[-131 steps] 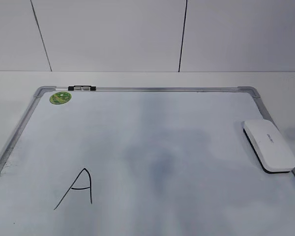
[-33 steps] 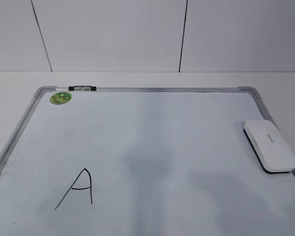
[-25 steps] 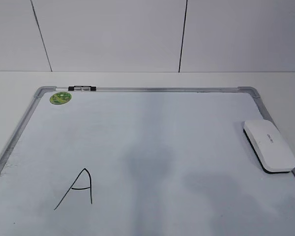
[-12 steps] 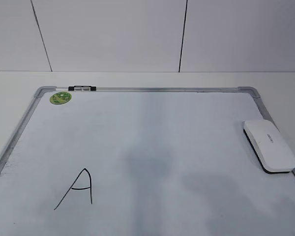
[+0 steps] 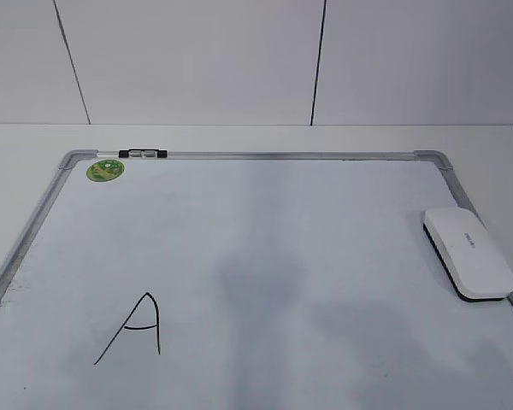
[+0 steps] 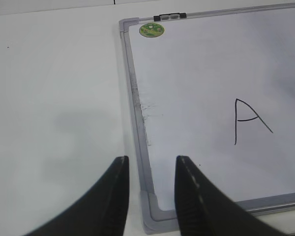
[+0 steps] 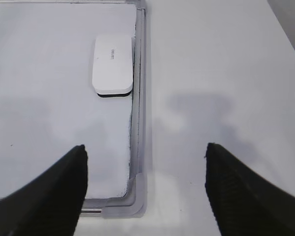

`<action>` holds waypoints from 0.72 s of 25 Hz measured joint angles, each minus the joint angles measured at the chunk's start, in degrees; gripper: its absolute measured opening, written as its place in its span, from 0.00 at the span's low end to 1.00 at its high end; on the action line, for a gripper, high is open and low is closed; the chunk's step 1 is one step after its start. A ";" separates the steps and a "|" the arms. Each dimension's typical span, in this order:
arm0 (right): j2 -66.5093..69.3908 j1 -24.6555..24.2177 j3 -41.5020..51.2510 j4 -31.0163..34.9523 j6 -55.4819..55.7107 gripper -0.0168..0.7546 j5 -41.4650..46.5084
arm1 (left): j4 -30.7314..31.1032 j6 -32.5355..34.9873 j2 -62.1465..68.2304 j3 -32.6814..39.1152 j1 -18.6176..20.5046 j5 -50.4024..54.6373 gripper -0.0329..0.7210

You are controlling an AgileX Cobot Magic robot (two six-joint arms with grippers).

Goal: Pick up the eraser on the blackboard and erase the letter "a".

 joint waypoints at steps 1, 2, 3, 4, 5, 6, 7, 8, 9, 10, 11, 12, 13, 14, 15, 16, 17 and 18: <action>0.00 0.00 0.00 0.57 -0.10 0.79 0.00 | 0.00 0.00 0.00 0.00 0.00 0.00 0.36; 0.00 0.00 0.00 0.57 -0.24 0.79 0.00 | 0.00 0.00 0.00 0.00 0.00 0.00 0.36; 0.00 0.00 0.00 0.57 -0.38 0.79 0.00 | 0.00 0.00 0.00 0.00 0.00 0.00 0.36; 0.00 0.00 0.00 0.57 -0.37 0.79 0.00 | 0.00 0.00 0.00 0.00 0.00 0.00 0.36; 0.00 0.00 0.00 0.57 -0.37 0.79 0.00 | 0.00 0.00 0.00 0.00 0.00 0.00 0.36; 0.00 0.00 0.00 0.57 -0.41 0.79 0.00 | 0.00 0.00 0.00 0.00 0.00 0.00 0.36; 0.00 0.00 0.00 0.57 -0.50 0.79 0.00 | 0.00 0.00 0.00 0.00 0.00 0.00 0.36; 0.00 0.00 0.00 0.57 -0.50 0.79 0.00 | 0.00 0.00 0.00 0.00 0.00 0.00 0.36; 0.00 0.00 0.00 0.57 -0.50 0.79 0.00 | 0.00 0.00 0.00 0.00 0.00 0.00 0.36; 0.00 0.00 0.00 0.57 -0.54 0.79 0.00 | 0.00 0.00 0.00 0.00 0.00 0.00 0.36; 0.00 0.00 0.00 0.57 -0.54 0.79 0.00 | 0.00 0.00 0.00 0.00 0.00 0.00 0.36; 0.00 0.00 0.00 0.57 -0.54 0.79 0.00 | 0.00 0.00 0.00 0.00 0.00 0.00 0.36; 0.00 0.00 0.00 0.57 -0.54 0.79 0.00 | 0.00 0.00 0.00 0.00 0.00 0.00 0.36; 0.00 0.00 0.00 0.57 -0.54 0.79 0.00 | 0.00 0.00 0.00 0.00 0.00 0.00 0.36; 0.00 0.00 0.00 0.57 -0.54 0.79 0.00 | 0.00 0.00 0.00 0.00 0.00 0.00 0.36; 0.00 0.00 0.00 0.57 -0.54 0.79 0.00 | 0.00 0.00 0.00 0.00 0.00 0.00 0.36; 0.00 0.00 0.00 0.57 -0.54 0.79 0.00 | 0.00 0.00 0.00 0.00 0.00 0.00 0.36; 0.00 0.00 0.00 0.57 -0.54 0.79 0.00 | 0.00 0.00 0.00 0.00 0.00 0.00 0.36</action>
